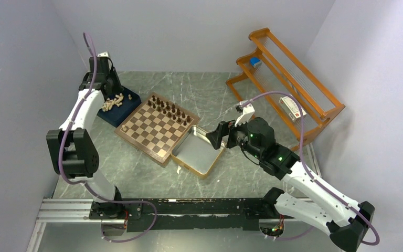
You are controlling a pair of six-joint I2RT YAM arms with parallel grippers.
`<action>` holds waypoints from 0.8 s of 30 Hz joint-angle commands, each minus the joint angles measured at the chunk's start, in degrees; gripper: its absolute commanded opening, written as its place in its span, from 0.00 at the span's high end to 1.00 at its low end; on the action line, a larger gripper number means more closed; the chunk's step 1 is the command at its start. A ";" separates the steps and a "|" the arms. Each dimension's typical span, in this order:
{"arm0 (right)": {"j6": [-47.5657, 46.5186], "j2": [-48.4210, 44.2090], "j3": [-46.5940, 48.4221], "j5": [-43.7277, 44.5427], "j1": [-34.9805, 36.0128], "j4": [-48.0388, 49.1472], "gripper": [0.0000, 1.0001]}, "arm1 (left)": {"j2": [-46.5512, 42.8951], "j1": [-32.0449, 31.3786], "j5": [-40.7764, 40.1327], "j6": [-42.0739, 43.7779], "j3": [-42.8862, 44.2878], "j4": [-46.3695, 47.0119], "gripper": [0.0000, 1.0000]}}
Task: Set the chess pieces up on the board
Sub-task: Pick up the chess piece from the storage box.
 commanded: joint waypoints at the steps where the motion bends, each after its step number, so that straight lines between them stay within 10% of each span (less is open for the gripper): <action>1: -2.07 -0.84 1.32 -1.24 -0.28 1.93 0.05 | 3.26 3.13 5.10 -3.33 -2.75 9.96 0.67; 24: -4.63 1.54 0.96 -0.76 -0.33 6.82 0.05 | 21.12 7.14 8.98 1.23 3.48 22.41 0.67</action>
